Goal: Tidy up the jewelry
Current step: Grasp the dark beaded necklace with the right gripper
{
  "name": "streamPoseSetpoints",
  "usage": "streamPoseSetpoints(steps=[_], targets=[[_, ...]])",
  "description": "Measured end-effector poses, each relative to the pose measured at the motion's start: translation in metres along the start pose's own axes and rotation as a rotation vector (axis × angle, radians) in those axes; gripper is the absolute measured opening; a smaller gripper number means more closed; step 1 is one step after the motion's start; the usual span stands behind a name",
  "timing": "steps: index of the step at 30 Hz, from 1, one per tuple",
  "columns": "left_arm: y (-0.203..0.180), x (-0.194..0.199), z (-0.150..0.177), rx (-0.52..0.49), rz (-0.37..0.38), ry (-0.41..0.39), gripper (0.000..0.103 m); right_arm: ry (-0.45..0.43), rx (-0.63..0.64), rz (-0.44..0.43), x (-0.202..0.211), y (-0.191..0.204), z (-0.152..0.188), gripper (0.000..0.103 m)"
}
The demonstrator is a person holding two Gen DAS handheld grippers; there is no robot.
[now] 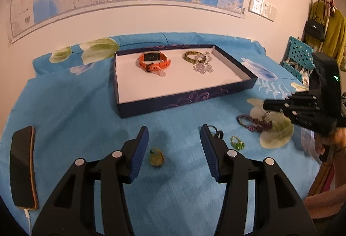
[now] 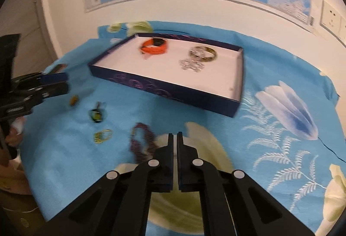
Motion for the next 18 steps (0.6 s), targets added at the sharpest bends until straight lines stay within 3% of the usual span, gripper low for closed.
streamPoseSetpoints(steps=[6,11,18], targets=[[0.001,-0.002,0.012,-0.012,-0.002,0.032,0.049,-0.041,-0.009,-0.014,0.01,-0.001,0.002,0.027],[0.005,-0.006,0.016,-0.009,-0.016,0.053,0.049,-0.043,0.058,-0.064,0.015,0.02,0.008,0.028],[0.008,-0.012,0.018,-0.001,-0.026,0.078,0.049,0.003,0.071,-0.089,0.002,0.034,0.018,0.039]])
Point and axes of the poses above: each gripper's, at about its wrist camera, not at the fingertips, and x roughly against the way its jaws point, y to its left, z to its underside, the point moved 3 cm from there along -x, roughly the way its jaws point, and after that the axes turned 12 degrees about y, right-handed, at the moved point
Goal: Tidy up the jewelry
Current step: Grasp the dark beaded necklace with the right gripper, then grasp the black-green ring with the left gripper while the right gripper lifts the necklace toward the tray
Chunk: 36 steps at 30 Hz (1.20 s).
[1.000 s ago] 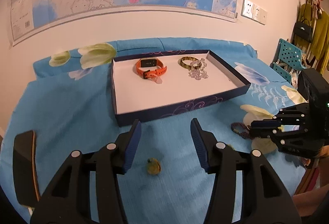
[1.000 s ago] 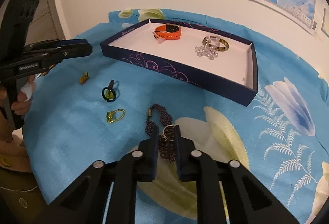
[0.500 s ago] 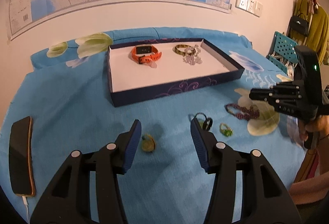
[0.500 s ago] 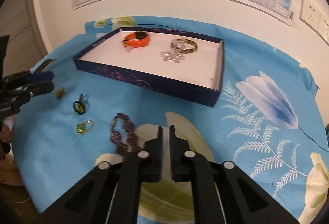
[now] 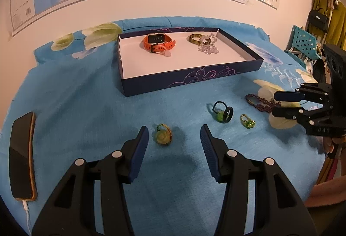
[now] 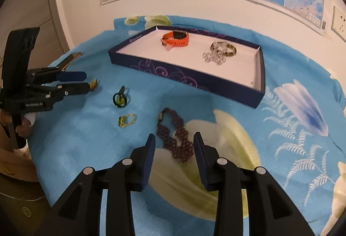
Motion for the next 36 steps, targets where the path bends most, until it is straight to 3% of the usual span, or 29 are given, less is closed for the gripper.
streamPoseSetpoints(steps=[11,14,18,19,25,33,36], targets=[[-0.004,-0.004,-0.002,0.01,0.023,0.006,0.048,0.022,-0.013,0.001,-0.007,0.002,-0.002,0.039],[-0.009,-0.001,-0.002,-0.011,0.036,-0.005,0.048,0.024,-0.012,0.005,-0.009,0.003,-0.004,0.024],[-0.014,-0.002,-0.003,-0.024,0.042,-0.005,0.048,0.023,-0.015,-0.007,-0.008,0.002,-0.005,0.014],[-0.015,-0.002,-0.003,-0.024,0.043,-0.003,0.048,0.022,-0.016,-0.01,-0.007,0.002,-0.005,0.006],[-0.02,-0.002,-0.002,-0.032,0.07,-0.003,0.046,0.002,-0.044,-0.038,-0.002,-0.001,-0.005,0.005],[-0.054,-0.01,-0.01,-0.12,0.105,-0.003,0.041,-0.01,-0.051,-0.052,0.0,-0.002,-0.005,0.005],[-0.062,-0.018,-0.015,-0.135,0.104,0.016,0.034,0.002,-0.065,-0.038,-0.002,-0.003,-0.003,0.009]])
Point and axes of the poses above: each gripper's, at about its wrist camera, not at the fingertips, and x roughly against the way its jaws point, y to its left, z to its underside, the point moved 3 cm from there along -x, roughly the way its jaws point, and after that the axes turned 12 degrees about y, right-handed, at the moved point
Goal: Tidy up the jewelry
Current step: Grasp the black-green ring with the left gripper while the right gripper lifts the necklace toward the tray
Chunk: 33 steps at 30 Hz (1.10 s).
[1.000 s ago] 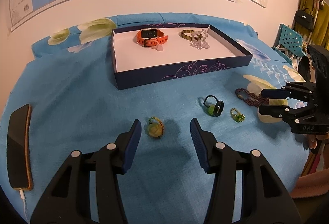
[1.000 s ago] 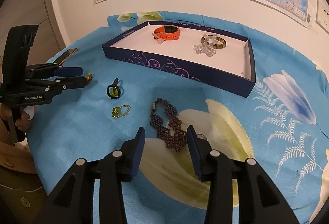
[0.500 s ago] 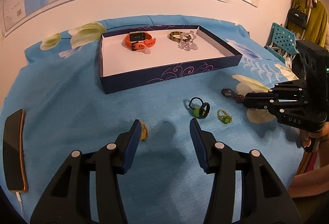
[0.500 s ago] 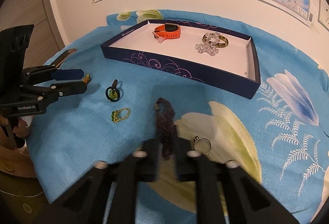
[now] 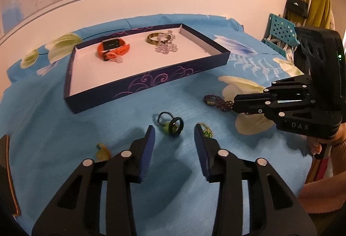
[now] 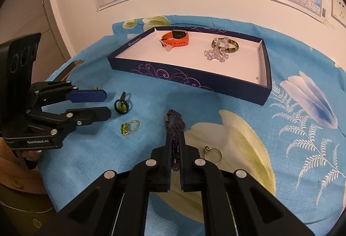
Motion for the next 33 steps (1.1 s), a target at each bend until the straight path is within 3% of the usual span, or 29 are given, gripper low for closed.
streamPoseSetpoints(steps=[3,9,11,13,15,33], targets=[[-0.001,-0.008,-0.005,0.012,0.019,0.032,0.023,0.001,0.002,-0.002,-0.001,0.001,0.001,0.021],[0.006,-0.015,-0.007,0.042,0.035,0.061,0.007,0.018,0.022,-0.009,-0.007,0.005,0.0,0.024],[0.007,-0.016,-0.007,0.05,0.035,0.064,0.007,0.019,0.023,-0.007,-0.008,0.006,0.0,0.023],[0.007,-0.015,-0.007,0.049,0.028,0.061,0.007,0.019,0.025,-0.013,-0.007,0.006,0.0,0.007],[0.006,-0.012,-0.007,0.045,0.023,0.049,0.007,0.011,0.029,-0.016,-0.006,0.007,0.0,0.005],[0.03,0.037,-0.022,0.094,0.083,-0.078,0.007,-0.12,0.031,-0.045,0.034,0.001,-0.03,0.004]])
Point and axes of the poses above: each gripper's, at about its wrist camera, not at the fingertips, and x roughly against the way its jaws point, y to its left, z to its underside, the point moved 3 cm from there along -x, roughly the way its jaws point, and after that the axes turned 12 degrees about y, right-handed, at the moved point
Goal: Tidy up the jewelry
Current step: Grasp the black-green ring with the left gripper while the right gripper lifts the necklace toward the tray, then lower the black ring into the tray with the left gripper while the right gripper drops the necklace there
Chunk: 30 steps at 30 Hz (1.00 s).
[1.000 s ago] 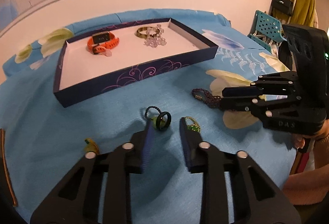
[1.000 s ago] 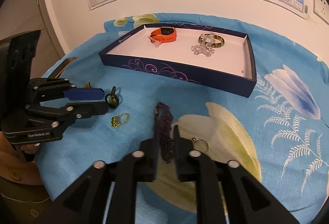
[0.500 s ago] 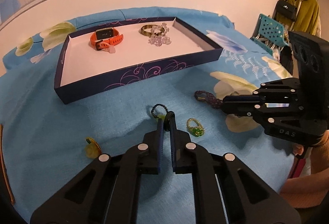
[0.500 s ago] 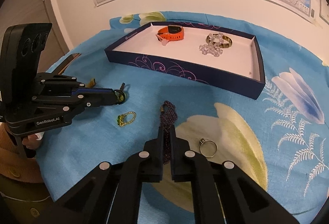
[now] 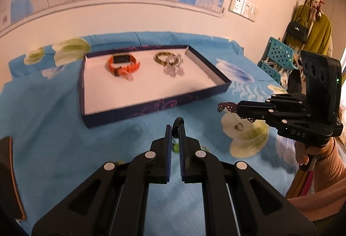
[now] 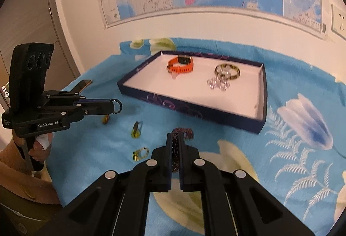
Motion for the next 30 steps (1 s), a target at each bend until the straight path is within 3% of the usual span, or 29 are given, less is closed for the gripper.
streamPoseSetpoints(steps=[16,30], targets=[[0.016,-0.001,-0.032,-0.003,-0.044,-0.033,0.007,-0.062,0.028,0.031,0.005,-0.017,-0.045,0.004],[0.032,-0.024,-0.068,-0.003,-0.074,-0.017,0.007,-0.046,0.009,0.039,-0.025,-0.038,-0.08,0.004]])
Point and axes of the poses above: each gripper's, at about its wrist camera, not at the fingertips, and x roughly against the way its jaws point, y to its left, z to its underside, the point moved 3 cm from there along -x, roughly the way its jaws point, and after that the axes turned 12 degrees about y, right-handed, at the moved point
